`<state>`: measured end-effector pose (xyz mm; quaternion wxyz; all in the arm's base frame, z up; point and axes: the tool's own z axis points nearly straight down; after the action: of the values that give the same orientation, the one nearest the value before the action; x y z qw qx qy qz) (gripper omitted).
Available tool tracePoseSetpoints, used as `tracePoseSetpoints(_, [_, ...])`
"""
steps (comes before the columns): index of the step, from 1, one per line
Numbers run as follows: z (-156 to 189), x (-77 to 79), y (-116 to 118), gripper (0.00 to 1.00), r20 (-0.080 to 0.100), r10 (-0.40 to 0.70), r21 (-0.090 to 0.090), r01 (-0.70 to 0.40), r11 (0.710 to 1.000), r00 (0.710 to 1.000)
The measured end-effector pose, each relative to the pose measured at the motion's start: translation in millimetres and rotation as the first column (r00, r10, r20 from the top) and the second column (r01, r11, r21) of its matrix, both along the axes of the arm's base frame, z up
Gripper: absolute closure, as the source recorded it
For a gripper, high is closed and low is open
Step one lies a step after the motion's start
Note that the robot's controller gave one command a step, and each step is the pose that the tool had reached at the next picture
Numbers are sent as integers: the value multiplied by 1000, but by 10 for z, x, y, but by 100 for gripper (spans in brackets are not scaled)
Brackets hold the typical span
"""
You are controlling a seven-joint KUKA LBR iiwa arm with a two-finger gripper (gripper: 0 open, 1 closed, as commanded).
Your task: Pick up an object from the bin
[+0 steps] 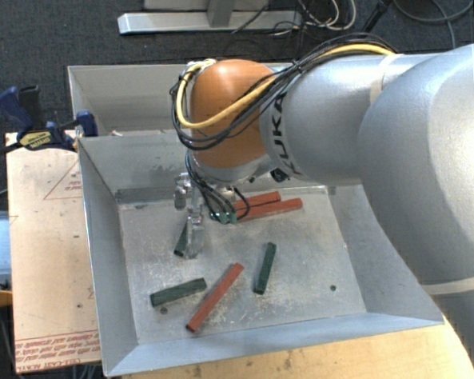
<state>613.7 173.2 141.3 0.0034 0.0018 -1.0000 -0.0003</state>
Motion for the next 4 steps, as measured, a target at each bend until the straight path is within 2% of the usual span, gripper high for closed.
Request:
tracePoseSetpoints(1, [-762,37,-152,0,2,66,-1,-66,998,998])
tracePoseSetpoints(2, [-716,-750,-17,0,6,499,2,-499,867,867])
tracePoseSetpoints(3, [-602,-1242,368,0,9,151,3,-151,988,988])
tracePoseSetpoints(4, [-610,-1237,342,100,7,148,1,-148,989,989])
